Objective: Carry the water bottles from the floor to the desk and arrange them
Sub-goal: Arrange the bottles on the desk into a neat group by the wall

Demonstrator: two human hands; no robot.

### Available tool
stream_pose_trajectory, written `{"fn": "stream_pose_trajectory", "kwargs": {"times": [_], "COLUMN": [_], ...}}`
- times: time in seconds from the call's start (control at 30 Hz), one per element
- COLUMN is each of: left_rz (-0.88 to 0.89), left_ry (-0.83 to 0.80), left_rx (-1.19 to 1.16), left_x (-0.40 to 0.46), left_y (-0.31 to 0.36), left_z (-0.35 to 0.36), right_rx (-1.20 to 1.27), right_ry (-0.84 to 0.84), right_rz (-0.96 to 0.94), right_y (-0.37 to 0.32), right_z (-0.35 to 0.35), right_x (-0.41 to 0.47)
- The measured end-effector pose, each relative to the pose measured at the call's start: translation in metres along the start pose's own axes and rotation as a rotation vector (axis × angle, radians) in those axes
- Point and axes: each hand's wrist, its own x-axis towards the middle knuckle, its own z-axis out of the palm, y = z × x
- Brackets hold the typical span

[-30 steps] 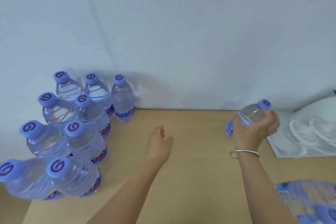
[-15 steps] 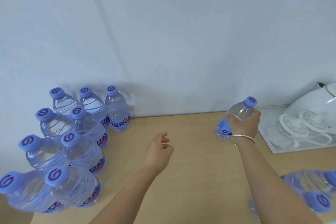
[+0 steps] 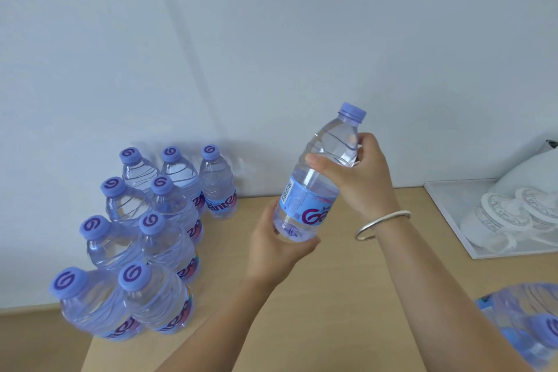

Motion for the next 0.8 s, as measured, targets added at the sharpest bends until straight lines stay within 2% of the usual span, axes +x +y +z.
{"fn": "stream_pose_trajectory", "kwargs": {"times": [0.1, 0.3, 0.43, 0.63, 0.8], "left_rz": [0.017, -0.142, -0.215, -0.252, -0.106], "left_ry": [-0.040, -0.324, -0.430, -0.415, -0.142], "left_rx": [-0.129, -0.464, -0.534, -0.565, -0.340], "left_x": [-0.012, -0.022, -0.026, -0.026, -0.021], "left_y": [0.009, 0.010, 0.006, -0.002, 0.005], "left_z": [-0.013, -0.030, -0.041, -0.055, -0.058], "right_rx": [0.008, 0.164, 0.212, 0.220, 0.142], "right_ry": [-0.067, -0.332, -0.335, -0.370, -0.339], "right_rz": [0.021, 0.182, 0.168, 0.149, 0.110], "right_y": [-0.014, -0.025, -0.026, -0.026, -0.023], "right_z": [0.003, 0.011, 0.023, 0.038, 0.052], "right_x": [-0.002, -0.002, -0.005, -0.005, -0.007]}}
